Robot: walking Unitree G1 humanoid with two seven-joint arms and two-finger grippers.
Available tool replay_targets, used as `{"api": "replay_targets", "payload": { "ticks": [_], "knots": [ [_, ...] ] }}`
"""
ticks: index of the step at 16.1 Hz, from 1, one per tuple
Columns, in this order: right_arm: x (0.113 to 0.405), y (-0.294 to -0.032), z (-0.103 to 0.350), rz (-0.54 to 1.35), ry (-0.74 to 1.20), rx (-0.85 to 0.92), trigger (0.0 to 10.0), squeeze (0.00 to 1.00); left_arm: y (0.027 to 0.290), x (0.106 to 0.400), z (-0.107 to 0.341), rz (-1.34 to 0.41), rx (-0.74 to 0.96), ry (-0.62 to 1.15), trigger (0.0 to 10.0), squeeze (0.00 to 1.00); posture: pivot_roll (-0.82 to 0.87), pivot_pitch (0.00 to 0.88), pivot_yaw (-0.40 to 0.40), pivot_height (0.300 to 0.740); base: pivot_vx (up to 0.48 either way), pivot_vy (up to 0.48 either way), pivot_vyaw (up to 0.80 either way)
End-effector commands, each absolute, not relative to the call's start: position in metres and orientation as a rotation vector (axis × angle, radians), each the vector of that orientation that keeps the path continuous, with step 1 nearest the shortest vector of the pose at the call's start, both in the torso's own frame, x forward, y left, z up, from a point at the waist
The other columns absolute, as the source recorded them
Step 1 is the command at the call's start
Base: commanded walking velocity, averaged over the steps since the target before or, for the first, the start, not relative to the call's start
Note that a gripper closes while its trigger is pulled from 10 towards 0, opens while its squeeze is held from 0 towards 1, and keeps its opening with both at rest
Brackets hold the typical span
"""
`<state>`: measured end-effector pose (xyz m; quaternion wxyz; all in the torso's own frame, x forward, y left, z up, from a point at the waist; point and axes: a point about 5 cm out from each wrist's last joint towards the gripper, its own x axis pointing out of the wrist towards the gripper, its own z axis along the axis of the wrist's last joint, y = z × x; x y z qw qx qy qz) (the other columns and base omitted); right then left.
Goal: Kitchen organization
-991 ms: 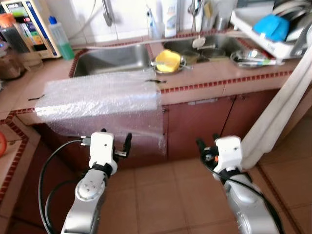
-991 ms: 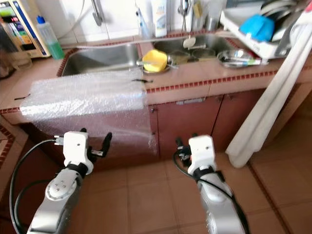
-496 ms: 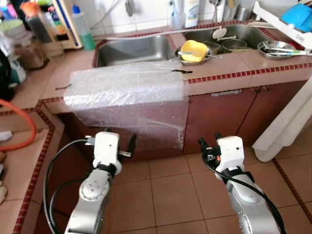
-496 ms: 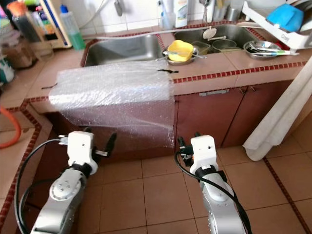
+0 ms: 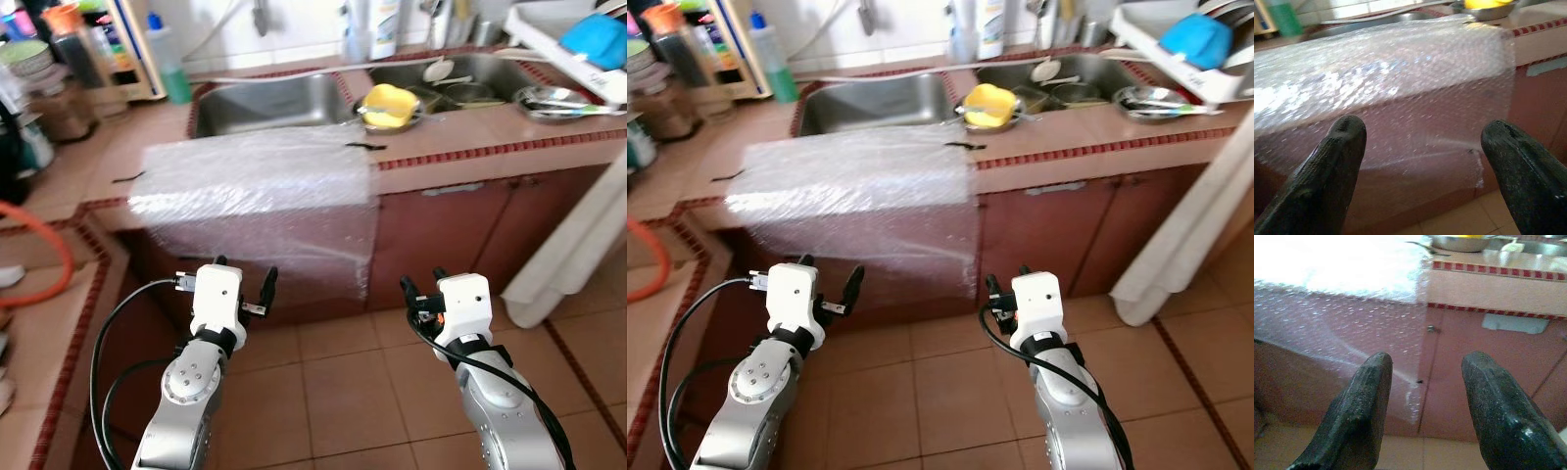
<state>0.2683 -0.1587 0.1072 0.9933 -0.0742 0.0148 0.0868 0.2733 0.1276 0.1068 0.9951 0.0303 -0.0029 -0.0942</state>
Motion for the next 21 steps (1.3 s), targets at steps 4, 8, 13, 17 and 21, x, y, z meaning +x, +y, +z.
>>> {"api": "replay_targets", "payload": {
  "ticks": [4, 8, 13, 17, 21],
  "knots": [
    [0.2682, -0.1583, 0.1124, 0.174, 0.007, -0.152, 10.0, 0.0, 0.1281, 0.2728, 0.1072, -0.199, 0.07, -0.011, 10.0, 0.0, -0.21, 0.109, 0.099, 0.74, 0.333, 0.0, 0.0],
    [0.2686, -0.1587, 0.1126, 0.176, 0.005, -0.155, 10.0, 0.0, 0.1268, 0.2731, 0.1066, -0.201, 0.067, -0.009, 10.0, 0.0, -0.21, 0.105, 0.097, 0.74, 0.336, 0.0, 0.0],
    [0.2689, -0.1581, 0.1123, 0.178, 0.007, -0.157, 10.0, 0.0, 0.1262, 0.2723, 0.1057, -0.207, 0.072, -0.011, 10.0, 0.0, -0.21, 0.106, 0.095, 0.74, 0.356, 0.0, 0.0],
    [0.2685, -0.158, 0.1122, 0.177, 0.007, -0.157, 10.0, 0.0, 0.1258, 0.2728, 0.1062, -0.206, 0.064, -0.011, 10.0, 0.0, -0.22, 0.106, 0.098, 0.74, 0.38, 0.0, 0.0],
    [0.2683, -0.1575, 0.1122, 0.175, 0.006, -0.157, 10.0, 0.0, 0.1247, 0.2733, 0.1062, -0.216, 0.064, -0.012, 10.0, 0.0, -0.22, 0.109, 0.102, 0.74, 0.375, 0.0, 0.0]
  ]
}}
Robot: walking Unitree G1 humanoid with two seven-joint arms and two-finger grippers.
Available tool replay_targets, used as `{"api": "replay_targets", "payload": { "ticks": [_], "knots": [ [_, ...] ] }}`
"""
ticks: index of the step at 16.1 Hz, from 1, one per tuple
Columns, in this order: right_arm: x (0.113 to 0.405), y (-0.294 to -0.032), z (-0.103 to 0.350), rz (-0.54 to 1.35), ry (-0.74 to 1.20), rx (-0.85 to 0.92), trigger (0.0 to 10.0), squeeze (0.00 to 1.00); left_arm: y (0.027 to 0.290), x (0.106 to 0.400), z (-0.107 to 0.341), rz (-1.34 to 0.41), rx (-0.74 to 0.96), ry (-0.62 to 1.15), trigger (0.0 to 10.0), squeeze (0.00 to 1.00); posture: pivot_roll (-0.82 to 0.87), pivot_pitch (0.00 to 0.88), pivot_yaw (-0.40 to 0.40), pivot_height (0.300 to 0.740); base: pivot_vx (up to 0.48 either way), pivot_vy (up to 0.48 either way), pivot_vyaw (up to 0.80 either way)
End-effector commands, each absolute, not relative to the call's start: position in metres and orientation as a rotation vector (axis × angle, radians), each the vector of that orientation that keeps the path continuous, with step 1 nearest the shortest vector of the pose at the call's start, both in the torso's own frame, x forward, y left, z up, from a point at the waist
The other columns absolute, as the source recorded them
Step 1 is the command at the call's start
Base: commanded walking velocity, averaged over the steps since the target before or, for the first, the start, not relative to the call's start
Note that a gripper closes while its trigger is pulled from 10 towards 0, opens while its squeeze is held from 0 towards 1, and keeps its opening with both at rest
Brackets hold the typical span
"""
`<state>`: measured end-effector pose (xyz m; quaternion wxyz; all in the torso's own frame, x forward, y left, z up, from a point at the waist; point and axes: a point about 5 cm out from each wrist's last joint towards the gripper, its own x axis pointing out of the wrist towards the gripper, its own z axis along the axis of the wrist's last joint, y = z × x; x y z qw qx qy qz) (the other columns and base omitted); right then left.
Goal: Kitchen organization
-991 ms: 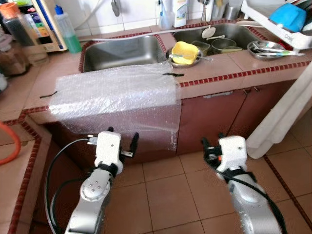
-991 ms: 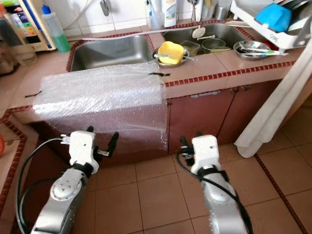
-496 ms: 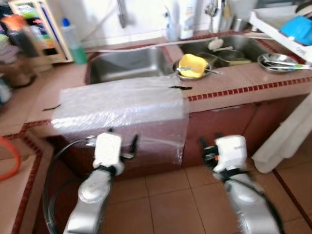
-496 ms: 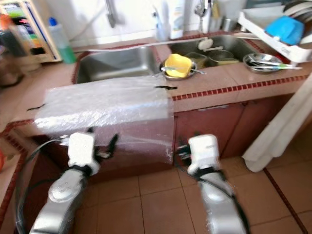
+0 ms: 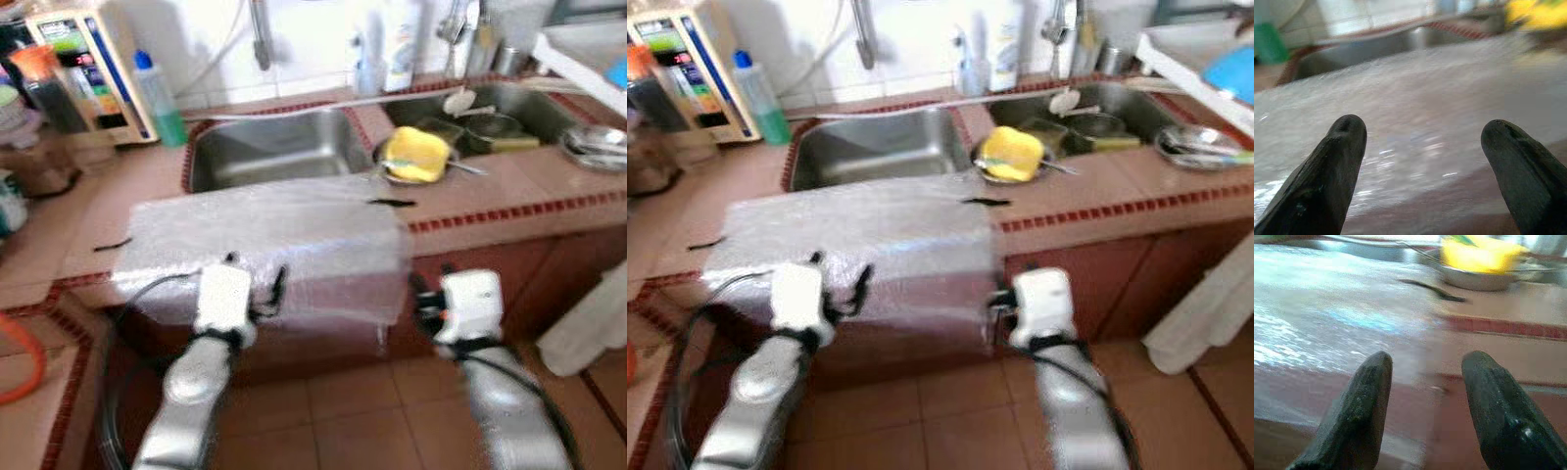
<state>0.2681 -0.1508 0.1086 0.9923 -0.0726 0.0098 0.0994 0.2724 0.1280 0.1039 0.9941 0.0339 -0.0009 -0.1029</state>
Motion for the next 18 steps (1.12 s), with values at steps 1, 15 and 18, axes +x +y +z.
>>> {"api": "replay_targets", "payload": {
  "ticks": [1, 15, 18],
  "knots": [
    [0.2681, -0.1577, 0.1118, 0.173, 0.007, -0.157, 10.0, 0.0, 0.1248, 0.2734, 0.1061, -0.217, 0.065, -0.012, 10.0, 0.0, -0.22, 0.11, 0.104, 0.74, 0.371, 0.0, 0.0],
    [0.268, -0.1549, 0.1127, 0.185, 0.0, -0.171, 10.0, 0.0, 0.1225, 0.2718, 0.1085, -0.222, 0.04, -0.028, 10.0, 0.0, -0.21, 0.112, 0.1, 0.74, 0.234, 0.0, 0.0],
    [0.2678, -0.1544, 0.1126, 0.187, -0.001, -0.171, 10.0, 0.0, 0.1204, 0.2703, 0.1079, -0.231, 0.038, -0.026, 10.0, 0.0, -0.21, 0.113, 0.099, 0.74, 0.0, 0.0, 0.0]
  ]
}}
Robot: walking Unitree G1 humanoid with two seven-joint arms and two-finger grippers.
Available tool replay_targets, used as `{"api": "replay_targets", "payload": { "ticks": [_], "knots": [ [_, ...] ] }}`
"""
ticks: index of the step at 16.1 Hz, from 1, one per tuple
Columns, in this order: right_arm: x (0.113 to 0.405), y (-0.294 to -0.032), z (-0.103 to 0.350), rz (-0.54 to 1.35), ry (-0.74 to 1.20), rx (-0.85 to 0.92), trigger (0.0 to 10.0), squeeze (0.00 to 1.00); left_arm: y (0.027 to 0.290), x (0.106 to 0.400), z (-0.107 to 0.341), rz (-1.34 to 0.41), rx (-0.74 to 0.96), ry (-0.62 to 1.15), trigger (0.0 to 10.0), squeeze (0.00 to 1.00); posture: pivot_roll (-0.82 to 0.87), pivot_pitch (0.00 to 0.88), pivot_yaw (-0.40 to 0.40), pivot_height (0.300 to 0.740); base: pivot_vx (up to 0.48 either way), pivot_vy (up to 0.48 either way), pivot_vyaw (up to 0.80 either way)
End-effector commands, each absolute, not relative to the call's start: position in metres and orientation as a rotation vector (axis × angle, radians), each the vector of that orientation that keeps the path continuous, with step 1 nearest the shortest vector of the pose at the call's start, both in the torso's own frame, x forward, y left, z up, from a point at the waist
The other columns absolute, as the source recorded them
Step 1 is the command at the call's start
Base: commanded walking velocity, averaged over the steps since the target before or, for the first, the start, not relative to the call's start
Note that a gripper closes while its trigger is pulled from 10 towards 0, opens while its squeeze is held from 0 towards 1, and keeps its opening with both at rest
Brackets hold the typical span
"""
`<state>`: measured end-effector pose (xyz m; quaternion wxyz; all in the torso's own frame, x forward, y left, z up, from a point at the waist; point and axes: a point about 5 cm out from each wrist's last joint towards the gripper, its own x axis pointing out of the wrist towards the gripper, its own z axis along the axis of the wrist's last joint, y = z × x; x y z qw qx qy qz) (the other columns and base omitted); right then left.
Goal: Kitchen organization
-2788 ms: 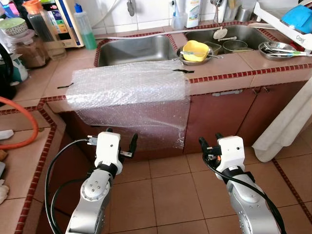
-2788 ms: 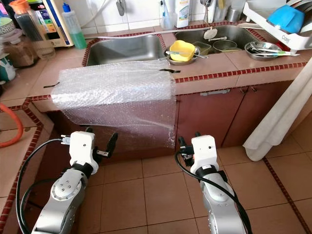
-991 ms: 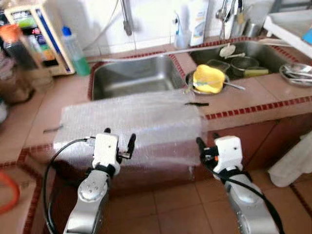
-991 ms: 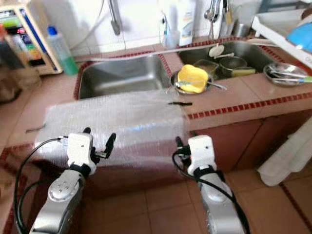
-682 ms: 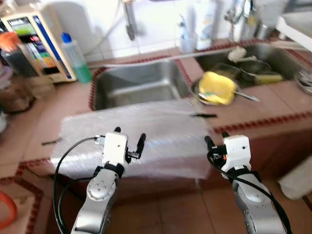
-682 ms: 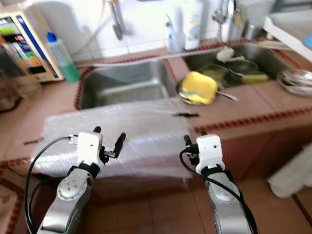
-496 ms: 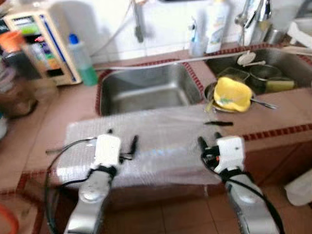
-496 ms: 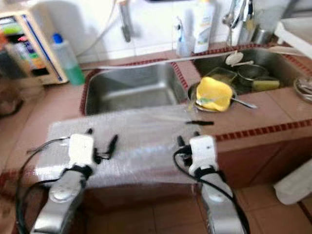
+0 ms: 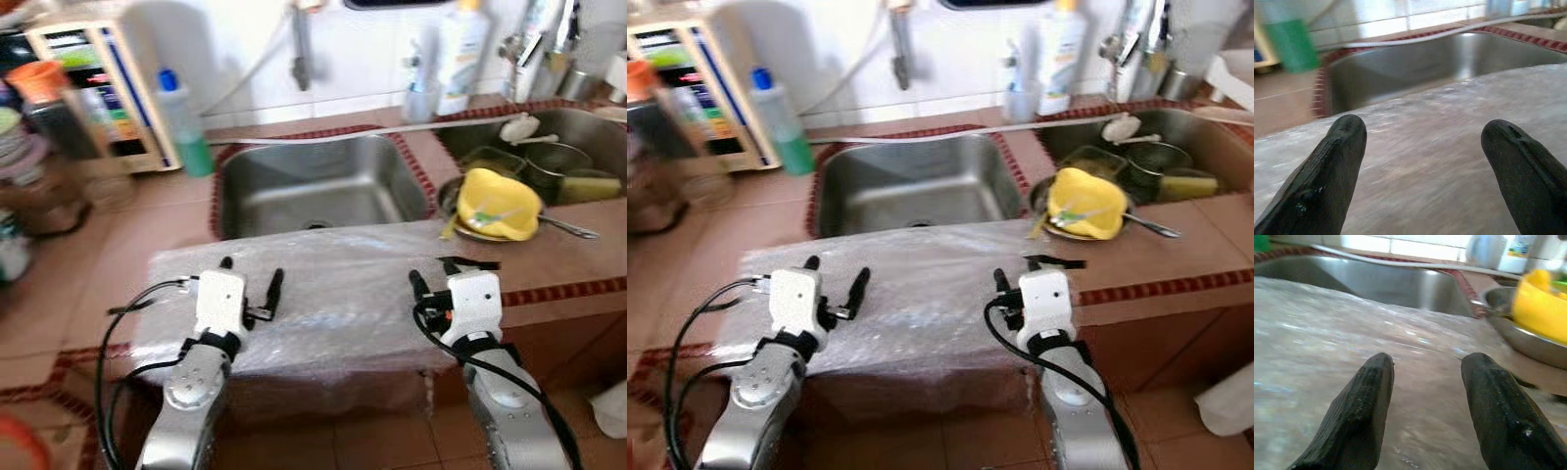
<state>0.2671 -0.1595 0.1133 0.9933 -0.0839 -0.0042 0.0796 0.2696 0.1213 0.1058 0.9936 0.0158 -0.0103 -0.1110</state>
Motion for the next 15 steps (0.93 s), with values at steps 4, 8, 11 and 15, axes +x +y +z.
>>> {"api": "replay_targets", "payload": {
  "ticks": [4, 8, 11, 15],
  "knots": [
    [0.263, -0.152, 0.12, 0.204, -0.03, -0.186, 10.0, 0.0, 0.125, 0.267, 0.106, -0.247, 0.044, -0.013, 10.0, 0.0, -0.21, 0.112, 0.105, 0.74, 0.0, 0.0, 0.0],
    [0.236, -0.163, 0.135, 0.225, -0.113, -0.332, 10.0, 0.0, 0.133, 0.256, 0.119, -0.272, 0.08, -0.046, 10.0, 0.0, -0.21, 0.115, 0.108, 0.74, 0.0, 0.0, 0.0],
    [0.229, -0.166, 0.153, 0.179, -0.203, -0.432, 10.0, 0.0, 0.127, 0.253, 0.138, -0.304, 0.103, -0.133, 10.0, 0.0, -0.22, 0.121, 0.115, 0.74, 0.0, 0.0, 0.0],
    [0.228, -0.169, 0.176, 0.123, -0.284, -0.432, 10.0, 0.0, 0.124, 0.25, 0.148, -0.326, 0.148, -0.172, 10.0, 0.0, -0.22, 0.123, 0.117, 0.74, 0.0, 0.0, 0.0]
  ]
}}
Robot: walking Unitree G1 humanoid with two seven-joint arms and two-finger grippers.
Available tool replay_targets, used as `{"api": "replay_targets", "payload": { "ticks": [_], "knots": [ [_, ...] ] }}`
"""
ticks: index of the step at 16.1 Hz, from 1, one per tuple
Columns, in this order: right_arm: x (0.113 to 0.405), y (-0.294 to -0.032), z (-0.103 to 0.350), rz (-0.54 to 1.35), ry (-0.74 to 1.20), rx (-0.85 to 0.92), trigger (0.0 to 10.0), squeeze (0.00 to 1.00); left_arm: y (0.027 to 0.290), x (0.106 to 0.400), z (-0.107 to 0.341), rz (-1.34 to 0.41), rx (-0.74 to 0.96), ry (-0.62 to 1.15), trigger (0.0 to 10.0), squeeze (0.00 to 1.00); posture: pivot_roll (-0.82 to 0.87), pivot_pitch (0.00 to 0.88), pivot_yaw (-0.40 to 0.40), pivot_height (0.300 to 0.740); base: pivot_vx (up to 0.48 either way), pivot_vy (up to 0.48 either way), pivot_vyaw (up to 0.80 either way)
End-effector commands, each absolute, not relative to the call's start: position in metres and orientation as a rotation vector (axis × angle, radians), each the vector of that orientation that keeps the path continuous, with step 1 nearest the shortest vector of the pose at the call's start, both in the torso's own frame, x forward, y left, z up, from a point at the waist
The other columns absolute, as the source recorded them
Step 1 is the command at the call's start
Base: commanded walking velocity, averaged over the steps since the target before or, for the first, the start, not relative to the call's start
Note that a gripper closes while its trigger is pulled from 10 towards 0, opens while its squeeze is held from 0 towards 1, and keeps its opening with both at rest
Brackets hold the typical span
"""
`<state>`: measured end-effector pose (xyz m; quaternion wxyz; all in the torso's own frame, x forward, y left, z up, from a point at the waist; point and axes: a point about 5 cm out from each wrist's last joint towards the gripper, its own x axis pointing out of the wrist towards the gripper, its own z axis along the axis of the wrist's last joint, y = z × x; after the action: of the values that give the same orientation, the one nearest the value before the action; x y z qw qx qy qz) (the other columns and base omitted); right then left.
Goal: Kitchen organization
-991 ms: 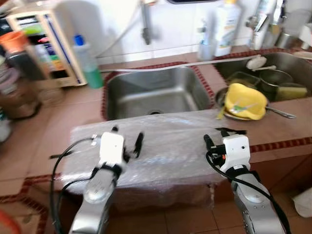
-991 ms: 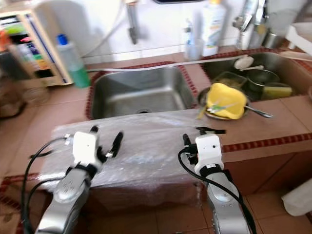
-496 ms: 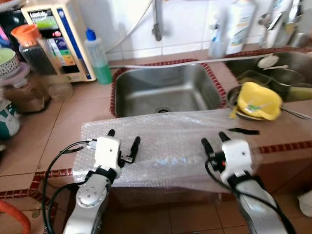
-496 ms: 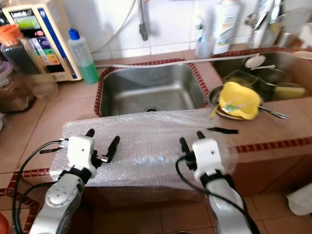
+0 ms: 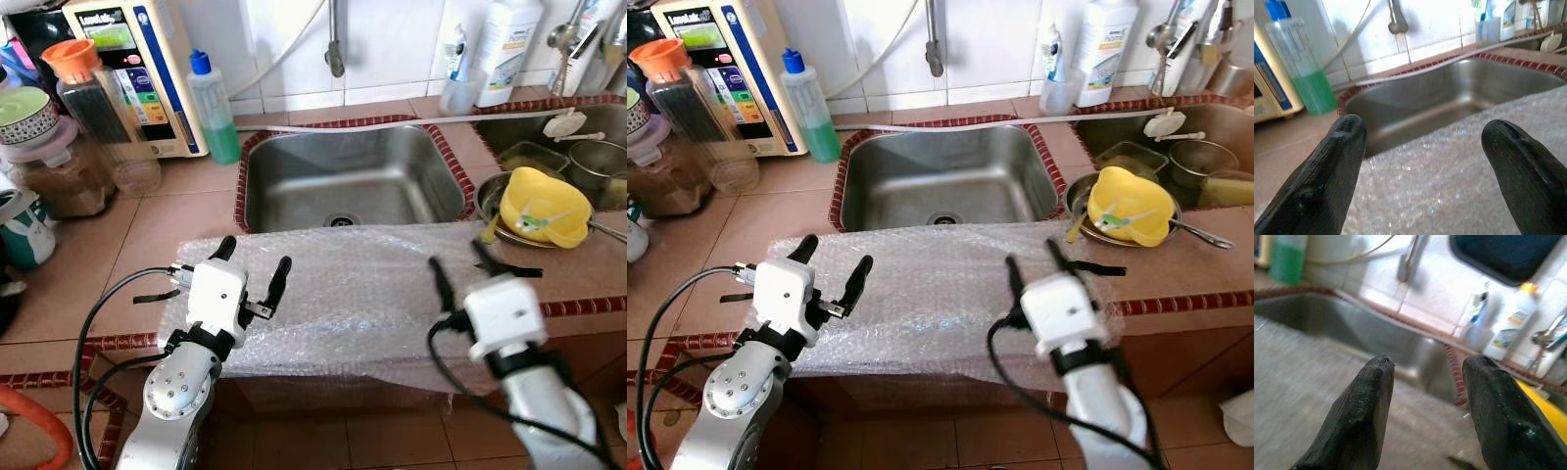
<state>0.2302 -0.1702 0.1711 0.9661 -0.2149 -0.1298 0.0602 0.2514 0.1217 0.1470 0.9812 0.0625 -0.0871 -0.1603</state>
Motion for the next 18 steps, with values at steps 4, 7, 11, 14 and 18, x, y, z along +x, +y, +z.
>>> {"api": "replay_targets", "payload": {
  "ticks": [4, 7, 11, 14, 18],
  "knots": [
    [0.247, -0.172, 0.17, 0.034, -0.185, -0.12, 10.0, 1.0, 0.121, 0.256, 0.151, -0.293, 0.143, -0.182, 10.0, 0.0, -0.23, 0.12, 0.124, 0.74, 0.0, 0.0, 0.0],
    [0.253, -0.168, 0.167, 0.034, -0.164, -0.017, 10.0, 1.0, 0.123, 0.26, 0.151, -0.273, 0.118, -0.175, 10.0, 0.0, -0.23, 0.114, 0.124, 0.74, 0.0, 0.0, 0.0],
    [0.253, -0.166, 0.167, 0.052, -0.166, -0.02, 10.0, 1.0, 0.113, 0.261, 0.149, -0.323, 0.104, -0.161, 10.0, 0.0, -0.23, 0.114, 0.126, 0.74, 0.0, 0.0, 0.0],
    [0.254, -0.165, 0.166, 0.062, -0.156, -0.012, 10.0, 1.0, 0.101, 0.262, 0.141, -0.405, 0.075, -0.129, 10.0, 0.0, -0.24, 0.117, 0.125, 0.74, 0.0, 0.0, 0.0],
    [0.255, -0.165, 0.167, 0.055, -0.151, 0.001, 10.0, 1.0, 0.089, 0.268, 0.147, -0.441, 0.067, -0.154, 10.0, 0.0, -0.25, 0.118, 0.126, 0.74, 0.0, 0.0, 0.0]
  ]
}}
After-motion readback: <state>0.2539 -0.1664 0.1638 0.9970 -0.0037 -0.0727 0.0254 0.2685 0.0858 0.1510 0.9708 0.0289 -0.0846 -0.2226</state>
